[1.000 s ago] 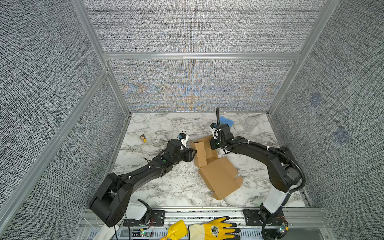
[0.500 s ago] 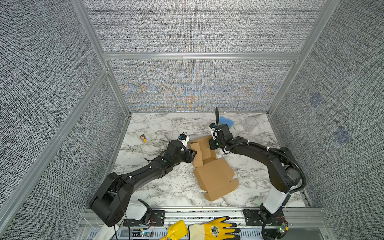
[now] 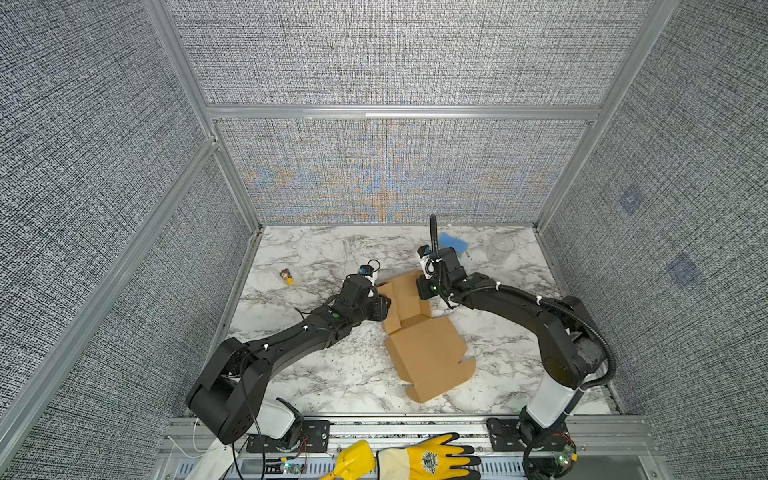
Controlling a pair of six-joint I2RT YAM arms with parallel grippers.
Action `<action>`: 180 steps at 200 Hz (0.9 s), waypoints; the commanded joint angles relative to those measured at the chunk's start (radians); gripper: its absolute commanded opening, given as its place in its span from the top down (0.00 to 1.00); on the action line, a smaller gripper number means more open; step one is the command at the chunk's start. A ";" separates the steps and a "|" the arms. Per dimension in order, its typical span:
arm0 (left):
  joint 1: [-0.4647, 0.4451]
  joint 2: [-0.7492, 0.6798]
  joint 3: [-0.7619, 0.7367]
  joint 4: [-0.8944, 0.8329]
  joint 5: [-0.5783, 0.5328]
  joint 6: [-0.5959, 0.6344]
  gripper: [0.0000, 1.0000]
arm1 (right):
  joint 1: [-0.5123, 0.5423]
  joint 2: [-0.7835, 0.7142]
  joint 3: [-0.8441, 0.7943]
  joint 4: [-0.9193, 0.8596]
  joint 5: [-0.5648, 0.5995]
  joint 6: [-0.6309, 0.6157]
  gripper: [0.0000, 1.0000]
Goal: Fold the paper box
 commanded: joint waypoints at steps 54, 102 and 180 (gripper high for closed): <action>-0.021 0.030 0.071 -0.095 -0.132 0.013 0.64 | 0.015 -0.029 -0.001 0.009 0.019 -0.008 1.00; -0.034 0.036 0.084 -0.121 -0.169 0.001 0.82 | 0.028 -0.032 0.005 0.006 0.057 -0.014 1.00; -0.060 0.041 0.108 -0.144 -0.220 -0.018 1.00 | 0.040 -0.056 -0.019 0.029 0.111 0.010 1.00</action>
